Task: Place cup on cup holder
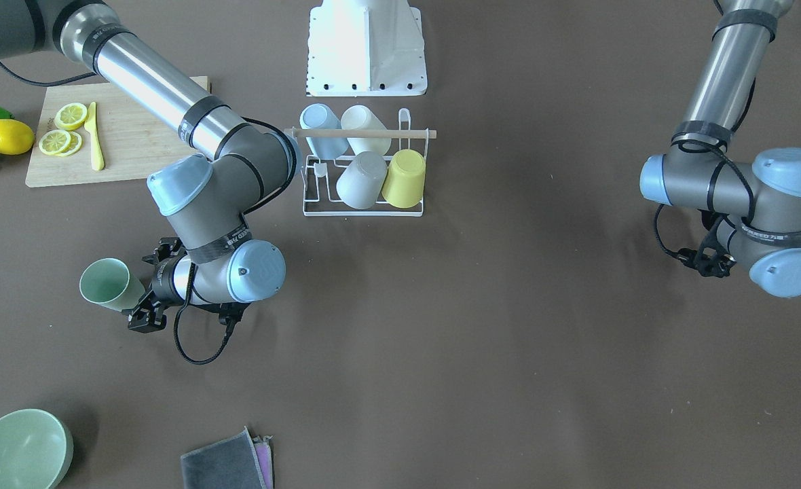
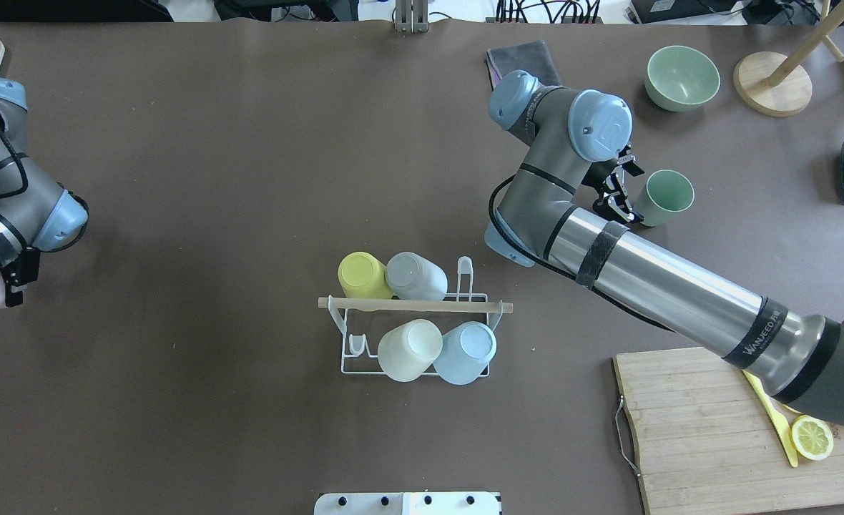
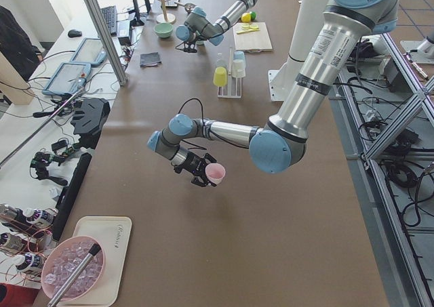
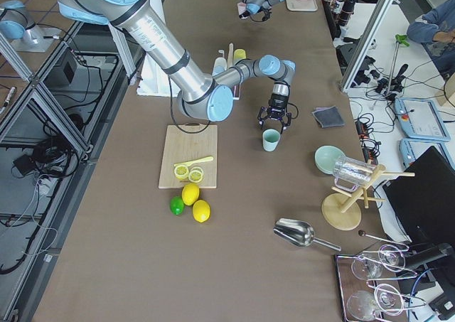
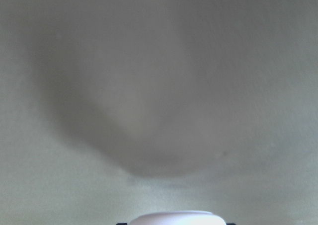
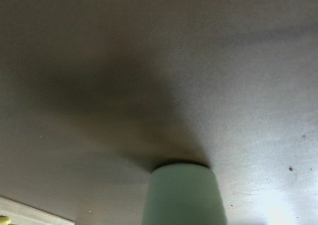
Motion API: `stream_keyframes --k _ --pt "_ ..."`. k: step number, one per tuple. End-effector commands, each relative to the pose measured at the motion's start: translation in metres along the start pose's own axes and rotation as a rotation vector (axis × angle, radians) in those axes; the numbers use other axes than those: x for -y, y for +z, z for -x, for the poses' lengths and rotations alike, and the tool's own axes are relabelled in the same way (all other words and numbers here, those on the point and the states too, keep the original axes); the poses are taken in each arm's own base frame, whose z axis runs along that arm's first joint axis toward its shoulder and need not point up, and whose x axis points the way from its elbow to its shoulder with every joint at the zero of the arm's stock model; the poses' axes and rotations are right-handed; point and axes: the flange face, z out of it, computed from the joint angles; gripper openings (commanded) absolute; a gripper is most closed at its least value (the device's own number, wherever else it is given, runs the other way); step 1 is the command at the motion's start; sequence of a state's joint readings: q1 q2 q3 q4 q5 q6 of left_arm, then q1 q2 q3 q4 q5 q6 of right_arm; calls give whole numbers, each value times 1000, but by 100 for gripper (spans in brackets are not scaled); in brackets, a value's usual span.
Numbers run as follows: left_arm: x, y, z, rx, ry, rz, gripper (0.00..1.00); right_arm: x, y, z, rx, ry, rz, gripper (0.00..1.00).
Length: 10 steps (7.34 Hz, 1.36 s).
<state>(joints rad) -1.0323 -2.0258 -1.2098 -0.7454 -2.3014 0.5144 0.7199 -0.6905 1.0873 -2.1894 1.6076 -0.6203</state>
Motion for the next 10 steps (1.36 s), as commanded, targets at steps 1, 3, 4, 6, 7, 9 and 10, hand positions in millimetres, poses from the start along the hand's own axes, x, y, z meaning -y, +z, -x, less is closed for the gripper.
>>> stream_keyframes --k 1,3,4,6,7,9,10 --pt "-42 -63 14 2 0 -137 0 0 7 5 -26 -10 18 100" --pt "-72 -118 26 81 48 -307 0 -6 17 8 -36 -11 19 100" --pt "-73 -131 37 215 124 -396 0 -9 20 9 -38 -11 17 100" --pt "-71 -141 32 295 149 -557 0 -6 29 15 -38 -19 25 100" --pt "-67 -155 18 316 135 -654 0 -5 31 15 -51 -22 34 100" --pt "-69 -185 -26 327 137 -887 0 -5 40 17 -51 -25 47 100" --pt "-56 -185 -74 300 153 -970 0 -4 43 17 -63 -28 57 100"
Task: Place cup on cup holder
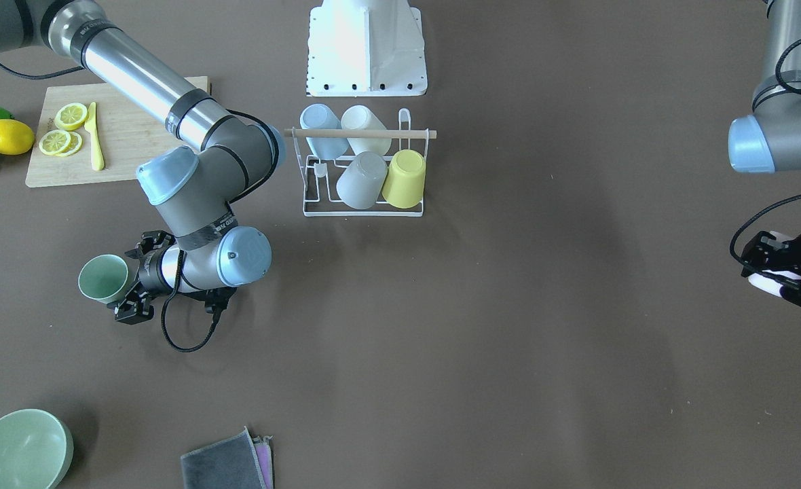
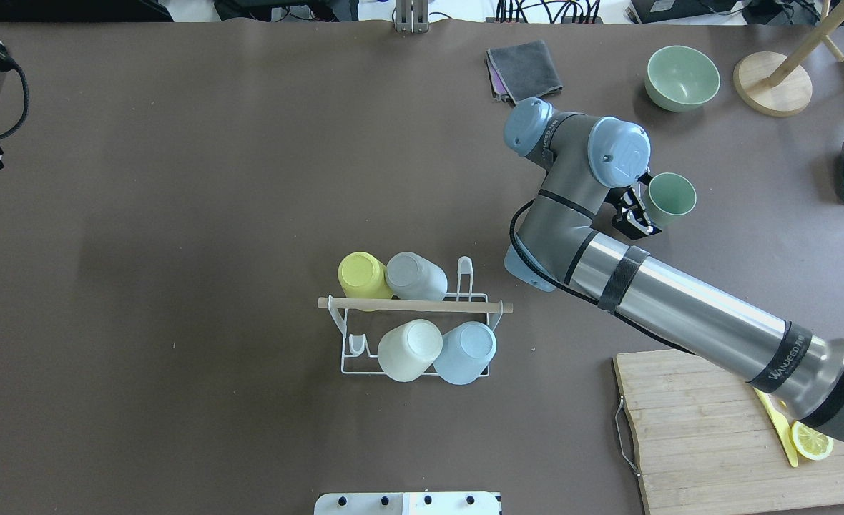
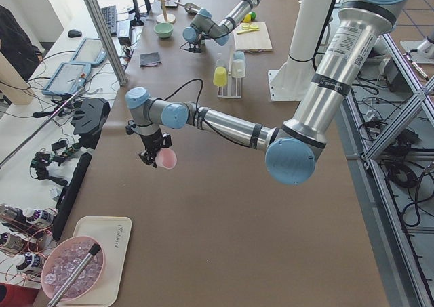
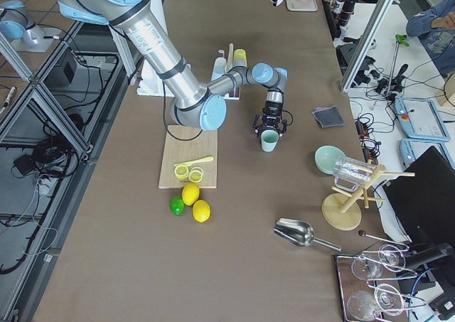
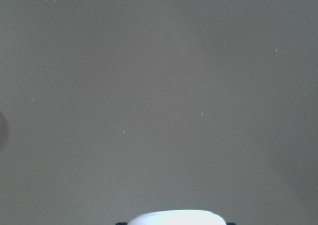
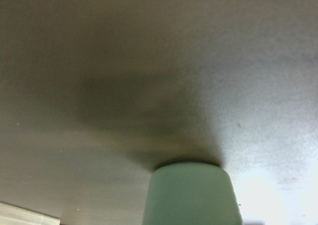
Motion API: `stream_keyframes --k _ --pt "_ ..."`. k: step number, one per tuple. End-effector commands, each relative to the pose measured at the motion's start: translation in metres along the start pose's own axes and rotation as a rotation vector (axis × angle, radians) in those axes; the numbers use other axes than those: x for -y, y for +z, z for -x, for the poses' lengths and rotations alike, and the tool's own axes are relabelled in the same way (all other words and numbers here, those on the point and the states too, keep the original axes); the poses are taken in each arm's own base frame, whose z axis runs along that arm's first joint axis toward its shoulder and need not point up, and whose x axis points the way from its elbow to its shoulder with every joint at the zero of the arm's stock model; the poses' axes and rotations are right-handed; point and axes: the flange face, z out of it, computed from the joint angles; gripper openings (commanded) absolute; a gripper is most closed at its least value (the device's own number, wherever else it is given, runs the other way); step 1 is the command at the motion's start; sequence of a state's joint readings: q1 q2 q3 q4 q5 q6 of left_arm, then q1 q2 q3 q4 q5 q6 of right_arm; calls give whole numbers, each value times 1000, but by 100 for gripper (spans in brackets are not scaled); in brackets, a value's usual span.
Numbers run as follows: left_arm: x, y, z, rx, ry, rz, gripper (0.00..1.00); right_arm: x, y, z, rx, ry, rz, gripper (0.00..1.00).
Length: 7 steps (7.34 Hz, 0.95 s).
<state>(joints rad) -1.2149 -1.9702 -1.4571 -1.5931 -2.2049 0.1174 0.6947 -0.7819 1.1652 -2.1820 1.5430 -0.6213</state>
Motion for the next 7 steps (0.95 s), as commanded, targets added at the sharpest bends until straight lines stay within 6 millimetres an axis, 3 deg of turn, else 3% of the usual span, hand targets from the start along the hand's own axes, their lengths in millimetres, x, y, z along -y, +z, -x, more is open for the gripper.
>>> stream_keyframes --k 1,2,3,5,6,7 --pt "38 -10 -107 -71 2 -227 0 4 12 2 -21 -5 4 100" --pt "46 -9 -155 -141 -6 -322 0 4 19 3 -20 -6 6 100" --pt "48 -19 -183 -214 -4 -438 0 4 22 2 -30 -7 16 100" --pt "38 -46 -202 -304 82 -638 0 3 22 2 -38 -7 22 100" --pt "20 -48 -205 -364 105 -737 0 3 22 2 -39 -7 22 100" --pt "8 -60 -222 -486 83 -828 0 1 25 2 -48 -7 31 100"
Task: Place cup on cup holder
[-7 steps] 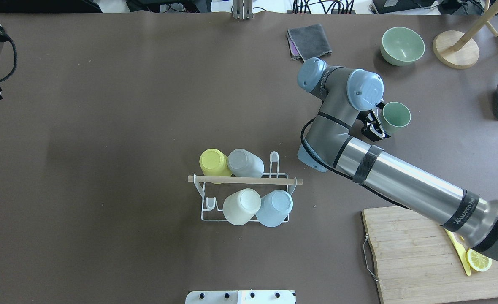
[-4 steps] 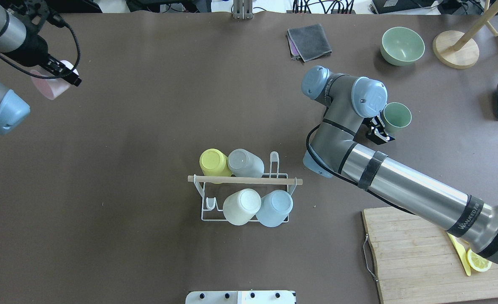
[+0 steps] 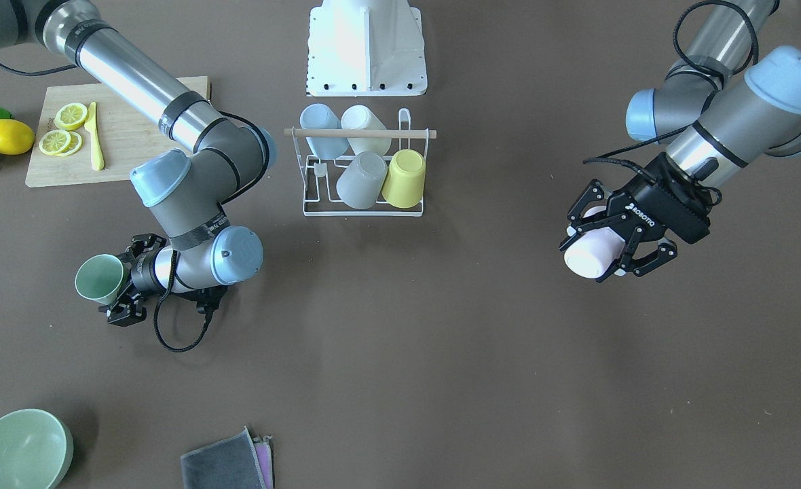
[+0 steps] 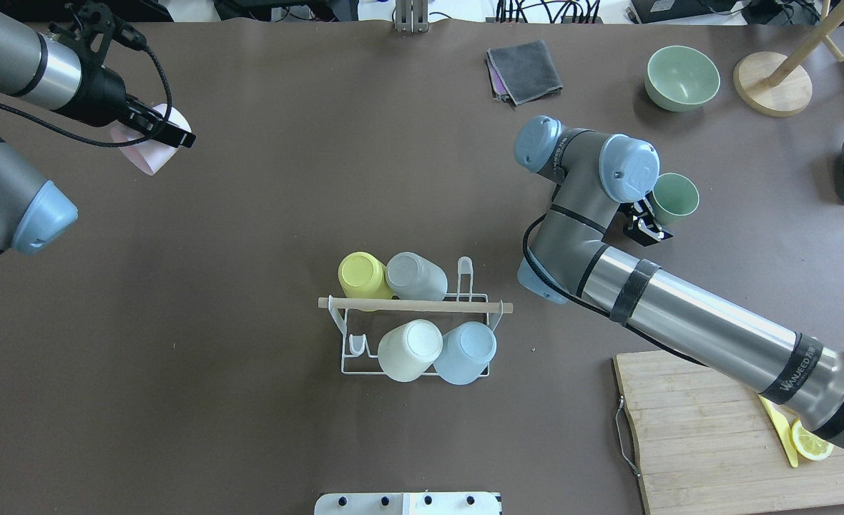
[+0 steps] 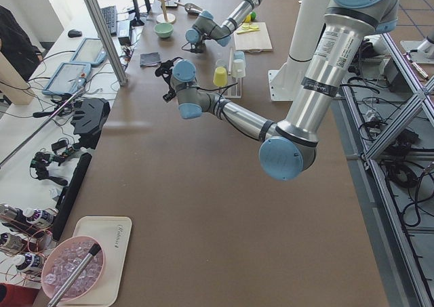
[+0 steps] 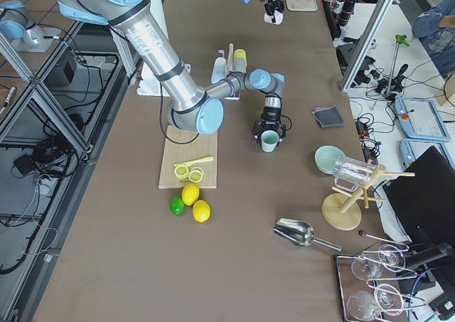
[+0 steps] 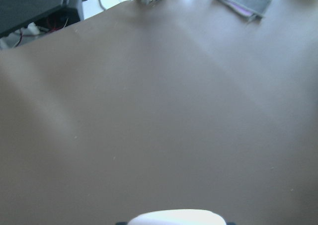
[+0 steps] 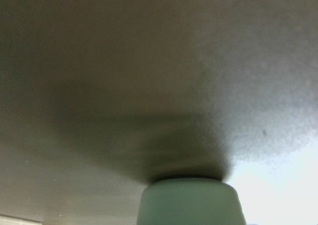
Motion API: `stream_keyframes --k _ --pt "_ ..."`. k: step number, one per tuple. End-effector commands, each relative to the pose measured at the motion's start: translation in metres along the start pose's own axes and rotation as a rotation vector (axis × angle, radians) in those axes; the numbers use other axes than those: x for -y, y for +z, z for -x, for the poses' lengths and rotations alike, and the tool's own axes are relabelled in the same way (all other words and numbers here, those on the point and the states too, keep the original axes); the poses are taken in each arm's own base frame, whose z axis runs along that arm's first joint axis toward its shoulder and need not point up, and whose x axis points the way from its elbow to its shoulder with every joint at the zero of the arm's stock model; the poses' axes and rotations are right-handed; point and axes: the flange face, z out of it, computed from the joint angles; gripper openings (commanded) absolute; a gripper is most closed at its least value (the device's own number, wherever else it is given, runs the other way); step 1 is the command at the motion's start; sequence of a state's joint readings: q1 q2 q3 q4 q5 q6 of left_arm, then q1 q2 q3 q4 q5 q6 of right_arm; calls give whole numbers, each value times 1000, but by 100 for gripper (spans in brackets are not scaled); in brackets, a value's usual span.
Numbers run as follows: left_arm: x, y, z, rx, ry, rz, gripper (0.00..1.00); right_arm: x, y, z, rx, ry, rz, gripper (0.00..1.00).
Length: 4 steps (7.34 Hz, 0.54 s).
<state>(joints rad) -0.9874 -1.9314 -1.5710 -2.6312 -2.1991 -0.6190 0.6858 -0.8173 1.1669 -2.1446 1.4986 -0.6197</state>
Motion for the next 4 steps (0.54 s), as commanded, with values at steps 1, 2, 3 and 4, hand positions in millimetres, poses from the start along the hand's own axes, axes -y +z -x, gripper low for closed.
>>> stream_keyframes --k 1,2,3,4 --pt "-16 -12 -45 -222 -7 -182 0 -5 6 3 -13 0 5 100" --pt "-14 -19 -56 -253 34 -266 0 -8 13 5 -16 1 2 100" --pt "-18 -13 -72 -274 54 -350 0 -9 15 6 -16 0 4 100" --pt "-25 -1 -106 -295 48 -480 0 -9 16 6 -15 0 5 100"
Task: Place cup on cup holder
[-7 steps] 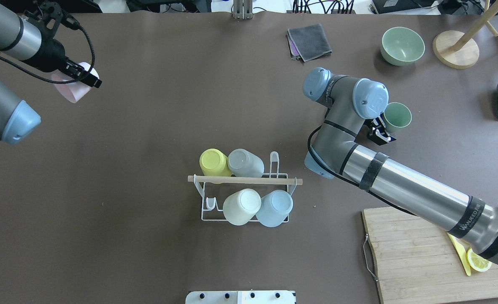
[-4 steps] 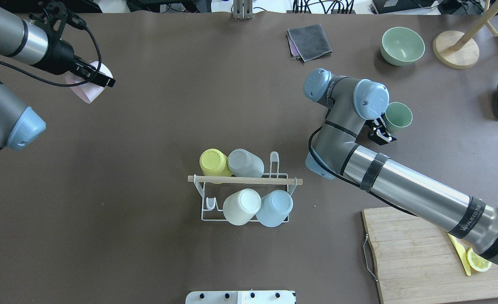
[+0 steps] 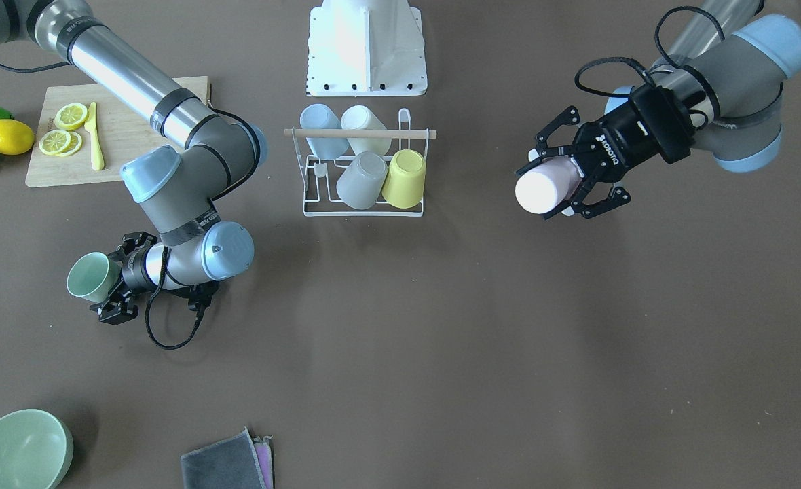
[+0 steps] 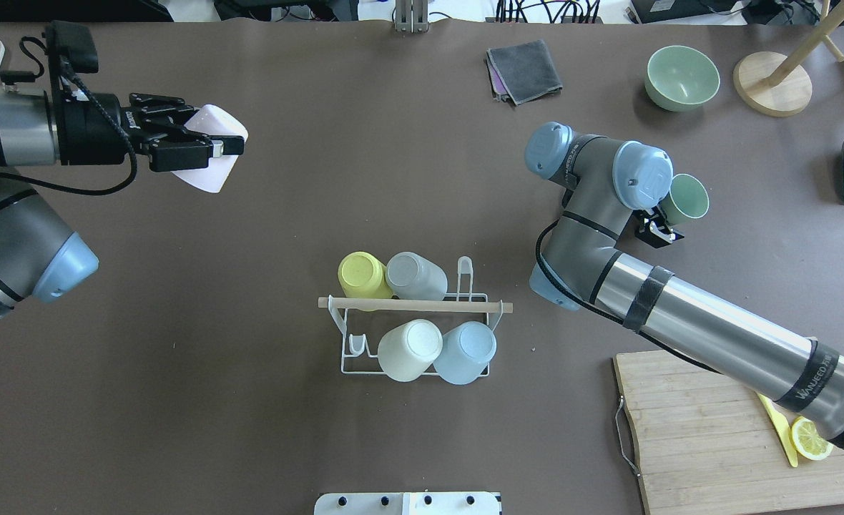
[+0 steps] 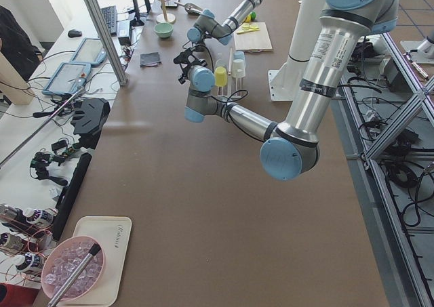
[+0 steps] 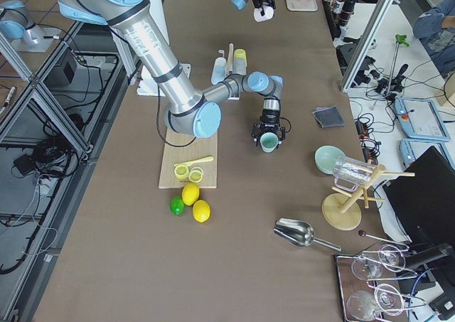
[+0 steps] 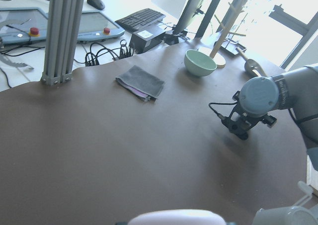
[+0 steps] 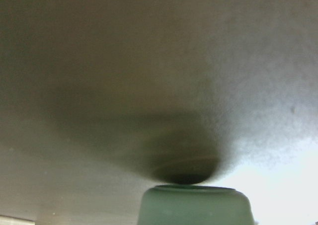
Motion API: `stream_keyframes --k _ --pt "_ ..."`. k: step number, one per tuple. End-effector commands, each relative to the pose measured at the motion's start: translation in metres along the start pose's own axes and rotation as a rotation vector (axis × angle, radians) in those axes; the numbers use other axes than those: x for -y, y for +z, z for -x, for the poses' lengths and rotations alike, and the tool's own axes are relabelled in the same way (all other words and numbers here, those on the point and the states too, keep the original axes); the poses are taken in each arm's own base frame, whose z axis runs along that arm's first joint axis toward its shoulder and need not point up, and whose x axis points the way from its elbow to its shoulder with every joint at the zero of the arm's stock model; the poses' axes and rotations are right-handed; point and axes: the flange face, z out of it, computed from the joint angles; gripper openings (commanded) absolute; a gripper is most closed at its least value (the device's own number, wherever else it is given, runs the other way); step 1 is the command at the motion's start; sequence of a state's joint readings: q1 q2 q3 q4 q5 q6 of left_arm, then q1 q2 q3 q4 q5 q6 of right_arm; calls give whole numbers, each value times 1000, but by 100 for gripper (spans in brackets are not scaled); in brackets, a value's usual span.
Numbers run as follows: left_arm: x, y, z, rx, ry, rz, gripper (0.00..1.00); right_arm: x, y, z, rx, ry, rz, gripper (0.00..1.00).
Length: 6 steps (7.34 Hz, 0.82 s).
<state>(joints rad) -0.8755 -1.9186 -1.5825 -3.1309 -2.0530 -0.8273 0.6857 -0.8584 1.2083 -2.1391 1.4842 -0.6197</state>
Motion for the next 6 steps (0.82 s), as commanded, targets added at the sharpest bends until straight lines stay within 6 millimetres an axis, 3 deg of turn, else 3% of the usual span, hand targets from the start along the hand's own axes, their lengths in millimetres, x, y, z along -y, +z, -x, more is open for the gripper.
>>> stream_keyframes --k 1,2,3,5,6 --pt "-34 25 -74 -55 -19 -250 0 -2 5 0 1 0 4 99" --pt "-55 24 -131 -55 -73 -357 0 -4 5 -1 1 0 3 89" --pt "-72 24 -161 -33 -11 -408 0 -7 8 -1 3 -1 3 83" --pt "-104 41 -209 6 206 -428 0 -15 14 2 -3 3 -5 33" --pt "-127 49 -229 37 207 -423 0 -19 17 2 -2 6 -5 24"
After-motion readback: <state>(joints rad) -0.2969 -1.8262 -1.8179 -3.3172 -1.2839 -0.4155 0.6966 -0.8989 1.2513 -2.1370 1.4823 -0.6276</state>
